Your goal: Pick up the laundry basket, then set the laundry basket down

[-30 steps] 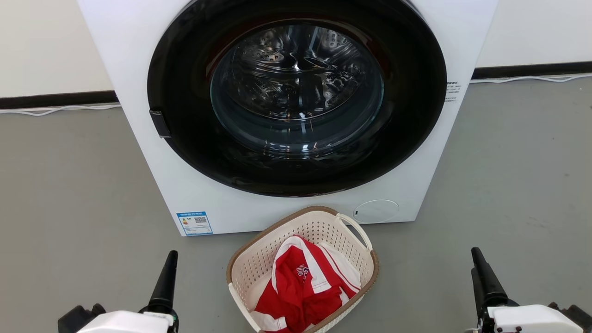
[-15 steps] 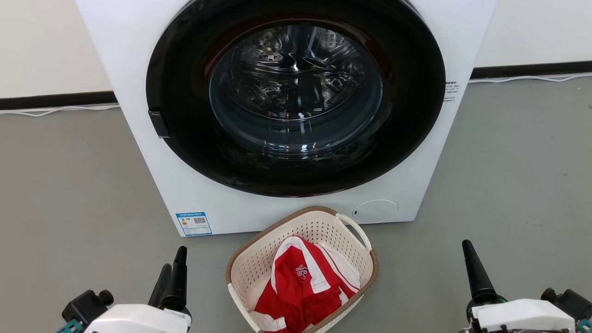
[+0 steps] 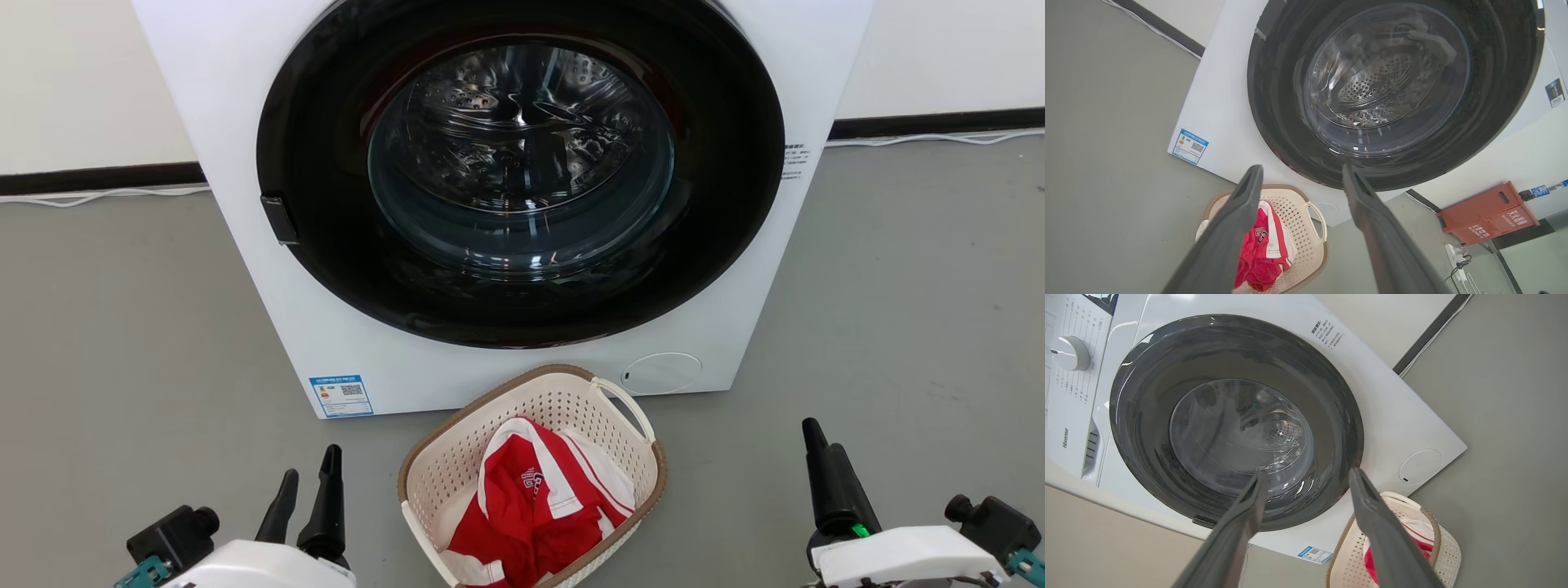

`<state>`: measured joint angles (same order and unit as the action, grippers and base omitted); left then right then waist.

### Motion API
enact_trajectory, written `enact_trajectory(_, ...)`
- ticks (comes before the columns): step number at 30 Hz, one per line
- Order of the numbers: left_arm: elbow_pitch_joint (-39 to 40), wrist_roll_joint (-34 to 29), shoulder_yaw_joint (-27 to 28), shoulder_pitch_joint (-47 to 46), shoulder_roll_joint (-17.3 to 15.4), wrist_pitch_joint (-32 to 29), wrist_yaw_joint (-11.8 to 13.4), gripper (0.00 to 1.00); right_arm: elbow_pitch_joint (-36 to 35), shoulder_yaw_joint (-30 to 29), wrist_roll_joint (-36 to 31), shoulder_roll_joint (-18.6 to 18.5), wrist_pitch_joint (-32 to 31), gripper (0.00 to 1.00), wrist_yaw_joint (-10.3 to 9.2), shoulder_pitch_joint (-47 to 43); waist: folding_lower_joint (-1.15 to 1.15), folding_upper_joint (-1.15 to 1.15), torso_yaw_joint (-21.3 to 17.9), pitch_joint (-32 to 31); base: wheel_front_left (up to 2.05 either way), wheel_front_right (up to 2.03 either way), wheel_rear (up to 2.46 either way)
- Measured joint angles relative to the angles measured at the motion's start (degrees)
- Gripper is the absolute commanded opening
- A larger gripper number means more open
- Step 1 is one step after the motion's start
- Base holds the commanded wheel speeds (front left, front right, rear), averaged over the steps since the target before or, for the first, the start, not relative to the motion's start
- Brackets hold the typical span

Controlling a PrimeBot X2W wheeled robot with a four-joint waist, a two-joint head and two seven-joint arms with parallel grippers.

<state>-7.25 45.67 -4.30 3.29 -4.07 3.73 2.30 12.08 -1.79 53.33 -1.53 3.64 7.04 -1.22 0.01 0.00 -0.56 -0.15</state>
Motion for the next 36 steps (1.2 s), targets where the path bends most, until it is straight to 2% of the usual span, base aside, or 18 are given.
enact_trajectory(24, 3.2, -15.86, -5.2, 1.82, -3.22, 3.98, 6.03, 1.0, -0.73, 1.63, -16.04, -0.24, 4.0, 1.0, 0.01, -1.15, 0.0, 0.0, -0.29, -0.18, 0.0, 0.0, 0.0)
enact_trajectory(36, 4.99, -23.91, -7.11, 2.29, -3.86, 5.99, 7.92, 1.0, -1.76, 2.12, -23.68, -0.38, 5.9, 1.0, 0.02, -1.11, 0.0, 0.0, -0.42, -0.32, 0.0, 0.0, 0.0)
